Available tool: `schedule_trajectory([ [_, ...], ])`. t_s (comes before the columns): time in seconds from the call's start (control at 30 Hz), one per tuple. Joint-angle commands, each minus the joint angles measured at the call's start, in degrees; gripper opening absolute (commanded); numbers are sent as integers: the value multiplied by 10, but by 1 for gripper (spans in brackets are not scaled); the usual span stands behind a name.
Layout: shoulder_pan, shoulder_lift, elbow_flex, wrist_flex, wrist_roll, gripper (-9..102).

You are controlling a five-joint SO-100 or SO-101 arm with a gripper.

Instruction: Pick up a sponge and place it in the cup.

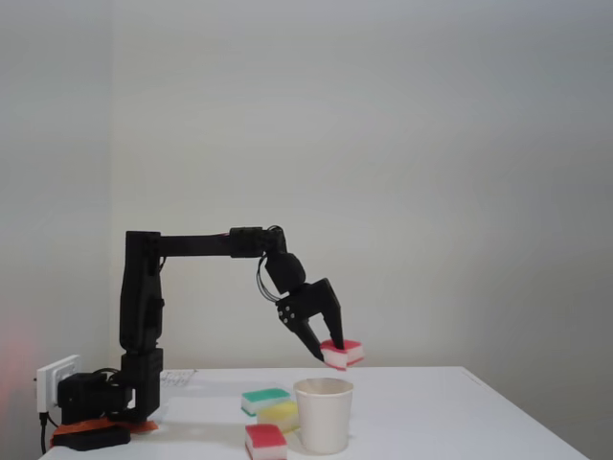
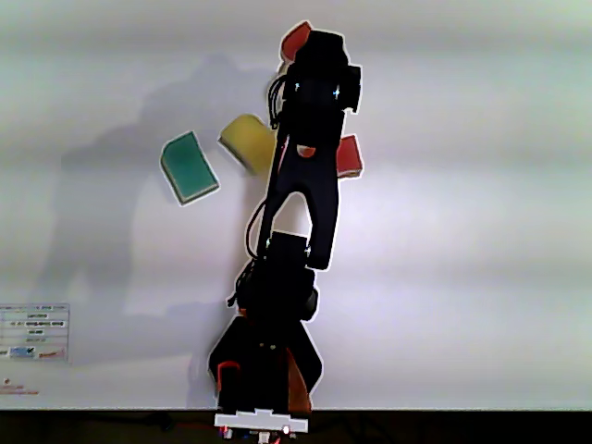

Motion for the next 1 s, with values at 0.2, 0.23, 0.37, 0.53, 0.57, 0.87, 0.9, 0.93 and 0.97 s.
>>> schedule_trajectory([
  [0.2, 0, 69, 62, -14, -4, 13],
  [0.23, 0, 69, 62, -14, -4, 14],
  [0.37, 0, 69, 61, -14, -4, 25],
  [0.53, 2, 69, 54, -14, -4, 39],
  [0.57, 2, 68, 52, -14, -4, 39],
  [0.87, 2, 69, 47, -12, -4, 37],
  [0.9, 2, 68, 42, -9, -4, 35],
  [0.93, 2, 68, 34, 0, -4, 32],
  [0.97, 2, 68, 27, 11, -2, 28],
])
